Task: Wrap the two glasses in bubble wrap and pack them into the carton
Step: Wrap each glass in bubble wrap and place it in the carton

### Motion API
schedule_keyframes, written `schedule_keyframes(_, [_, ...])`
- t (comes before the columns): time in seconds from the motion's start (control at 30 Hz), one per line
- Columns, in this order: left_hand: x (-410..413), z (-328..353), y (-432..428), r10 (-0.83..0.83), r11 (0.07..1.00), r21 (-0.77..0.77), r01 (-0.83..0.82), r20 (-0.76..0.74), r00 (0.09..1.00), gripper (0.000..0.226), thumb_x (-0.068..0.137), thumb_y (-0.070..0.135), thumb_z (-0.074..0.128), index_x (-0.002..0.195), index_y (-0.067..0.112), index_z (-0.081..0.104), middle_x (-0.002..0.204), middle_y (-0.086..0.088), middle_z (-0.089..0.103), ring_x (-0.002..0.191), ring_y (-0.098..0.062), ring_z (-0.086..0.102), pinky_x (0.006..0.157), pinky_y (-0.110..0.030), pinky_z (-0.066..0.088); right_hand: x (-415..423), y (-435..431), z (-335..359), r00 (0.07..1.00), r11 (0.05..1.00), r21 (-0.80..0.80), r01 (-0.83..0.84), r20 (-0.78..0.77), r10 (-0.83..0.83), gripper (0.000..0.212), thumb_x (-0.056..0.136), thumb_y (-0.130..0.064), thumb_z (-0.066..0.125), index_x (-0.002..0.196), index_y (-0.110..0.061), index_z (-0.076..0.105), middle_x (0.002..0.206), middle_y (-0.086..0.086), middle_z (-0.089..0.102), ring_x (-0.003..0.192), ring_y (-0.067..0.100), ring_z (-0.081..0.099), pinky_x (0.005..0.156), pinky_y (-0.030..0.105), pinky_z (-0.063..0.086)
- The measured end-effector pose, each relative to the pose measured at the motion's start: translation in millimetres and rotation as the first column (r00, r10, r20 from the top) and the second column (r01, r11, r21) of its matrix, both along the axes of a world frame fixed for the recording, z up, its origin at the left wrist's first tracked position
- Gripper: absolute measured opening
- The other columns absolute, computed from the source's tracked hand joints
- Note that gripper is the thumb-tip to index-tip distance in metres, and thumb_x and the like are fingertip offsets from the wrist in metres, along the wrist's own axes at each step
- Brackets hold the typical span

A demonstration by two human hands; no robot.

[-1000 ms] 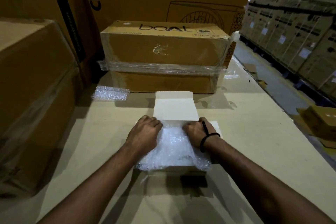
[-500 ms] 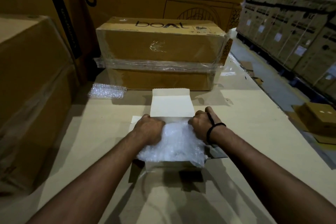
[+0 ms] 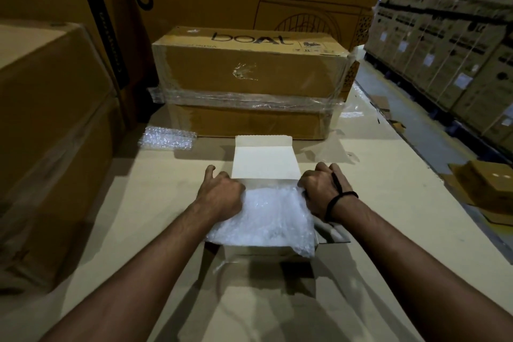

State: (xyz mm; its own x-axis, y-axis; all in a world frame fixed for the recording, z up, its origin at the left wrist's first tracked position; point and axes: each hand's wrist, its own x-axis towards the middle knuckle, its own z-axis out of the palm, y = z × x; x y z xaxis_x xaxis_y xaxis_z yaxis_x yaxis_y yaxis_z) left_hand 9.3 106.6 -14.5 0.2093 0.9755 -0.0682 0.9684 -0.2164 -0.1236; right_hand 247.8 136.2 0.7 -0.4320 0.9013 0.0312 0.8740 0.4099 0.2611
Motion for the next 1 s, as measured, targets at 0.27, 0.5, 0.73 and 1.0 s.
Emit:
schedule_keyframes(0.27, [3,-2,6,0.049,0.995,-0.085,-0.047,0.029,0.998,0.037,0.088,0.021,0.042,0.116,0.023,0.066,0.118,-0.001,0.067,0.125,-0.024,0.047,0.111,-0.064,-0.001,-12,0,-6,0.972,0.989,-0.148,0.017,0.236,0.019,0.023,0.085,-0.022,0.048,0.103,-0.026,0.061,0.110,-0.007,0.063,0.114,0.023,0.040,0.086,0.040,0.029])
schedule_keyframes(0.5, [0,8,-3,0.071,0.995,-0.085,-0.053,0.216,0.974,0.050,0.086,0.022,0.051,0.136,0.029,0.051,0.135,0.001,0.058,0.137,-0.020,0.038,0.113,-0.054,0.001,-12,6,1,0.977,0.968,-0.252,0.013,0.207,0.041,0.028,0.086,-0.031,0.054,0.113,-0.030,0.060,0.125,-0.009,0.056,0.128,0.026,0.032,0.109,0.054,0.015])
schedule_keyframes(0.73, [-11,26,-23,0.057,0.984,-0.175,-0.021,0.207,0.977,0.039,0.078,0.043,0.065,0.115,0.034,0.057,0.134,0.003,0.054,0.142,-0.022,0.027,0.114,-0.057,-0.003,4,-6,7,0.948,0.904,-0.428,0.007,0.290,0.131,0.058,0.080,-0.071,0.045,0.125,-0.035,0.056,0.148,-0.015,0.036,0.146,0.021,0.008,0.109,0.064,-0.013])
schedule_keyframes(1.0, [14,-4,-44,0.126,0.990,-0.100,-0.104,0.235,0.964,0.044,0.088,0.050,0.058,0.126,0.029,0.053,0.163,-0.005,0.014,0.150,-0.020,0.005,0.118,-0.051,-0.007,5,-11,-2,0.941,0.899,-0.437,-0.029,0.293,0.172,0.042,0.091,-0.051,0.037,0.116,-0.028,0.062,0.138,-0.006,0.043,0.143,0.030,0.014,0.112,0.060,0.005])
